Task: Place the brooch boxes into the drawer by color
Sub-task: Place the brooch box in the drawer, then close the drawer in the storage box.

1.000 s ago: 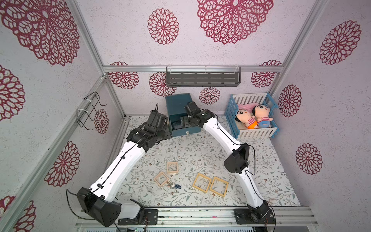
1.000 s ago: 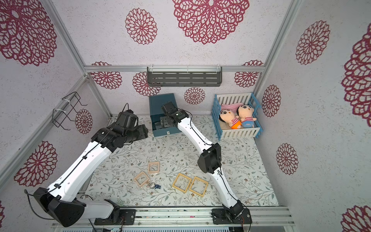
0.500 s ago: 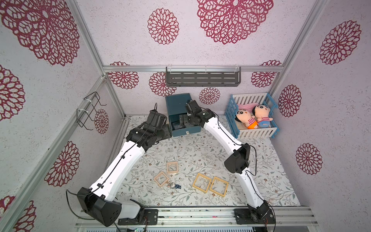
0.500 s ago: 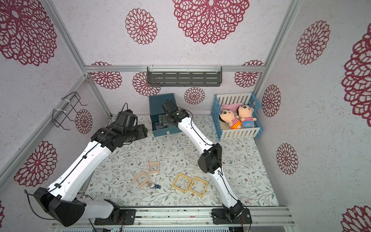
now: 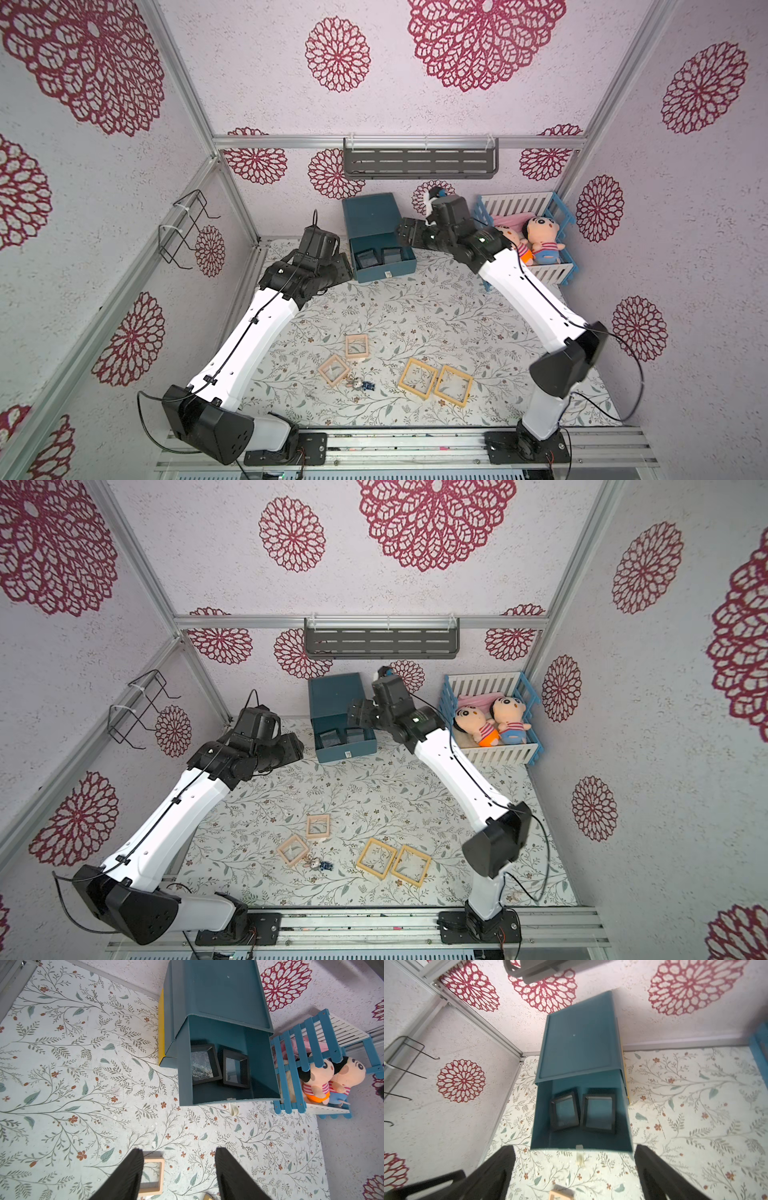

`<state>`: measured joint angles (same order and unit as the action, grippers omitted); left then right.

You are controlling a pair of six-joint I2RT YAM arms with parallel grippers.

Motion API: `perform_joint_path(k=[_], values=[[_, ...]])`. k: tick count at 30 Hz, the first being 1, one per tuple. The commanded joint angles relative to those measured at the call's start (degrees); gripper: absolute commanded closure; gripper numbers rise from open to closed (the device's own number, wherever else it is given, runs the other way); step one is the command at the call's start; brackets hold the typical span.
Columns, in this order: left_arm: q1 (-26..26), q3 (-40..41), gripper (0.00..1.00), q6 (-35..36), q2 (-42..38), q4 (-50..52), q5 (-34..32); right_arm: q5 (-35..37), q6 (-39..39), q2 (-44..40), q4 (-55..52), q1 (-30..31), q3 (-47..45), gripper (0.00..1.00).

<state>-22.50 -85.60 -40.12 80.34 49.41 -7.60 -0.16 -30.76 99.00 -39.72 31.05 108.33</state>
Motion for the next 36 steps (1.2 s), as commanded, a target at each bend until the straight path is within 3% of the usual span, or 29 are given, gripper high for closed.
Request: perform_joint_path(k=[1,7,14,27,36], values=[[0.6,-0.6,0.38,-0.4,1.3,-2.3,0.8,-5.6,-3.6,-6.5,10.5,-1.8,-11.2,0.04],[4.6,-0.9,0.34,-4.0,4.7,-5.4,5.7,-14.7,-12.7,-15.9,27.8,-2.5,-32.8,0.13],[8.9,-3.3,0.32,-7.2,10.9,-11.1,12.1,-22.4,-29.7,-20.3,53.8,-2.6,-52.4,0.23],[15.0,-12.5,0.31,-9.6,24.8,-20.4,24.6,-27.0,-49.3,-13.3,85.9,-2.2,-65.0,0.35],[16.9,-21.3,0.33,-8.8,35.6,-21.4,30.0,-27.3,-54.6,-6.5,94.4,-1.0,-64.7,0.35]])
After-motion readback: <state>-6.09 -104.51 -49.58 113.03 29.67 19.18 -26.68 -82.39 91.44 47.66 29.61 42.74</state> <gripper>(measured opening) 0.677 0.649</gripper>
